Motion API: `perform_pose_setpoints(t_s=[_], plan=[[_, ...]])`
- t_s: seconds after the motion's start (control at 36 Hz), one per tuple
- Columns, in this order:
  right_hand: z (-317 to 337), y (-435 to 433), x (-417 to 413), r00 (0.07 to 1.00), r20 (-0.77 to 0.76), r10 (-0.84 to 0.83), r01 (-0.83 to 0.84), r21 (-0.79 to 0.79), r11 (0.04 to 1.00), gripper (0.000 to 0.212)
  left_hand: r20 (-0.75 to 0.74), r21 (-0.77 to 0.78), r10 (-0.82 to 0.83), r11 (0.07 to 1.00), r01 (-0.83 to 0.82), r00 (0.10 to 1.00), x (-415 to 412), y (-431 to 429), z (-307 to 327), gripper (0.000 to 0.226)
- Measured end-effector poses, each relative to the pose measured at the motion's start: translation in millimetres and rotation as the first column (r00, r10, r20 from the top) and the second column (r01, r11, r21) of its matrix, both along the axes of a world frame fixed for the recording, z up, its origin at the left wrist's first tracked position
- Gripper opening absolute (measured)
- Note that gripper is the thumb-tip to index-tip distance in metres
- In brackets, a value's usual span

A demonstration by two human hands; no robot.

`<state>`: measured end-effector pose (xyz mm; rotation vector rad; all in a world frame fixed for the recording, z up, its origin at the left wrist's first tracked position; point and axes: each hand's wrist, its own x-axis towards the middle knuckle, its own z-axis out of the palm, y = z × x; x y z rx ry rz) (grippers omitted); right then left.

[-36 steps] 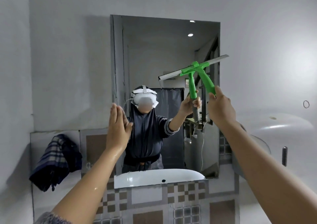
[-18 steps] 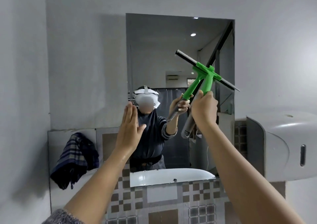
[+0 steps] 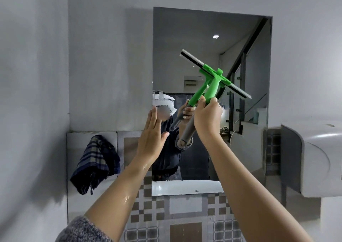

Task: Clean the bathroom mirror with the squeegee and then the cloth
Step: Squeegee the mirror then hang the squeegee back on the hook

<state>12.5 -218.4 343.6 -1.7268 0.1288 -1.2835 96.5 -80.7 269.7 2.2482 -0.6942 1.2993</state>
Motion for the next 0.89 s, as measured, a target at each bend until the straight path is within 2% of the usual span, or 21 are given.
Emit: perform_pose_setpoints(t_s=[0.14, 0.36, 0.75, 0.89], plan=[[-8, 19, 5, 1.0, 0.003, 0.028, -0.028, -0.042, 0.999, 0.036, -0.003, 0.013, -0.022, 1.0, 0.022, 1.0, 1, 5, -8, 0.08], [-15, 40, 8, 0.998, -0.049, 0.029, -0.036, -0.13, 0.991, 0.049, 0.039, 0.05, -0.041, 0.998, 0.039, 0.998, 1, 13, -12, 0.076], [-47, 26, 1, 0.986, -0.14, -0.09, 0.028, -0.395, 0.918, 0.047, 0.02, -0.053, -0.125, 0.991, 0.126, 0.992, -2, 5, -21, 0.075], [-48, 9, -10, 0.981, -0.132, -0.144, 0.06, -0.495, 0.867, 0.048, 0.013, -0.106, -0.079, 0.991, 0.08, 0.997, -1, -3, -25, 0.072]])
